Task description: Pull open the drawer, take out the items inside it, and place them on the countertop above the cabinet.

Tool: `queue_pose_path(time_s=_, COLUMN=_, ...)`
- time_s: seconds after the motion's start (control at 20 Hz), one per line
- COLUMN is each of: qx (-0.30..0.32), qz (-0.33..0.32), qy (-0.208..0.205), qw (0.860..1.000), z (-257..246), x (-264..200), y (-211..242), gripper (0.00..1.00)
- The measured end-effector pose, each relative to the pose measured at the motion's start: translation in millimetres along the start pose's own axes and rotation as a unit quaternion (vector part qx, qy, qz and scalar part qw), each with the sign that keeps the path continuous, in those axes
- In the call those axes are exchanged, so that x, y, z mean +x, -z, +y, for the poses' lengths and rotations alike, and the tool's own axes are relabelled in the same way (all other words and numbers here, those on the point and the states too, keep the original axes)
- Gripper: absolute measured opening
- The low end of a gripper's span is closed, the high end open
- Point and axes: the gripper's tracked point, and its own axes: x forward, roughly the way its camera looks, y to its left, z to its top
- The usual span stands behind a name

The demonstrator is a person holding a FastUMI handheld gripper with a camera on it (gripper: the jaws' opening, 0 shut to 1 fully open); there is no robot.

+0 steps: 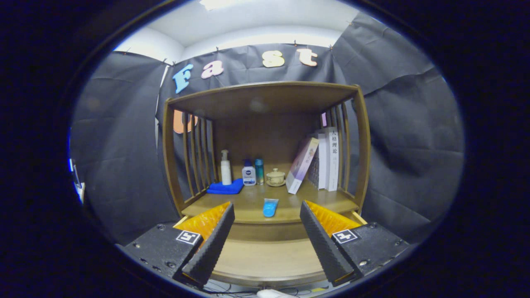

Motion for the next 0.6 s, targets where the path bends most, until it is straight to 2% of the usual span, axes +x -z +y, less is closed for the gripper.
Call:
queue_pose_path(time_s=0.3, qx=0.032, qz=0.008, qy=-0.022, qw=0.999, z=5, x=-37, y=41, gripper=1.00)
queue_pose_path(time_s=0.6, qx=-0.001, qz=0.031, qy=0.007, qw=0.999, z=-5, x=-68, y=98, gripper=1.00)
